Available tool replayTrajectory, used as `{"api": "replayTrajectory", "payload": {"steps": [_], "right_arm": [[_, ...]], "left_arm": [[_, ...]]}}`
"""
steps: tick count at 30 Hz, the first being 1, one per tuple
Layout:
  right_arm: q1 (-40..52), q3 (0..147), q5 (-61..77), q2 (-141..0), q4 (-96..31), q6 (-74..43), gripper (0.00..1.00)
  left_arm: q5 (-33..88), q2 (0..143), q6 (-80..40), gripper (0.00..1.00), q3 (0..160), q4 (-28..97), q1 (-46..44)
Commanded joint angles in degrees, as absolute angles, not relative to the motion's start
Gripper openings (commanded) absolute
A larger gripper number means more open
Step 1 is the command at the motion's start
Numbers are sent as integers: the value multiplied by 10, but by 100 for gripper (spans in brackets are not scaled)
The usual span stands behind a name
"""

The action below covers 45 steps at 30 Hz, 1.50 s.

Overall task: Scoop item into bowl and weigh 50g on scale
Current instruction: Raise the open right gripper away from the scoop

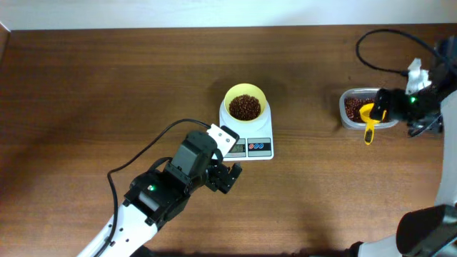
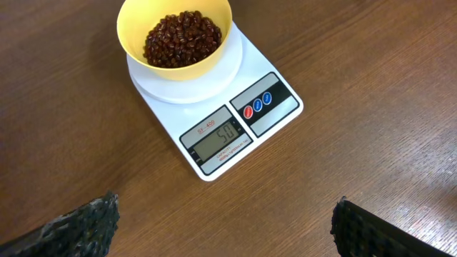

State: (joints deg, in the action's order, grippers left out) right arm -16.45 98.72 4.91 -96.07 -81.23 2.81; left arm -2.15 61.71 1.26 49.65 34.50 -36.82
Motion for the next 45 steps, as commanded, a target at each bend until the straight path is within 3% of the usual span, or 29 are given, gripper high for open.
{"api": "replayTrajectory", "payload": {"steps": [1,6,45], "right_arm": [[-162,1046,45,-960,-830,70,99],[-162,1096,44,-960,-868,97,99],[-162,1097,42,-961,-866,95,99]], "left_arm": [[-26,611,7,99,494,344,-366],[-26,611,7,99,494,346,-366],[-26,611,7,99,494,346,-366]]}}
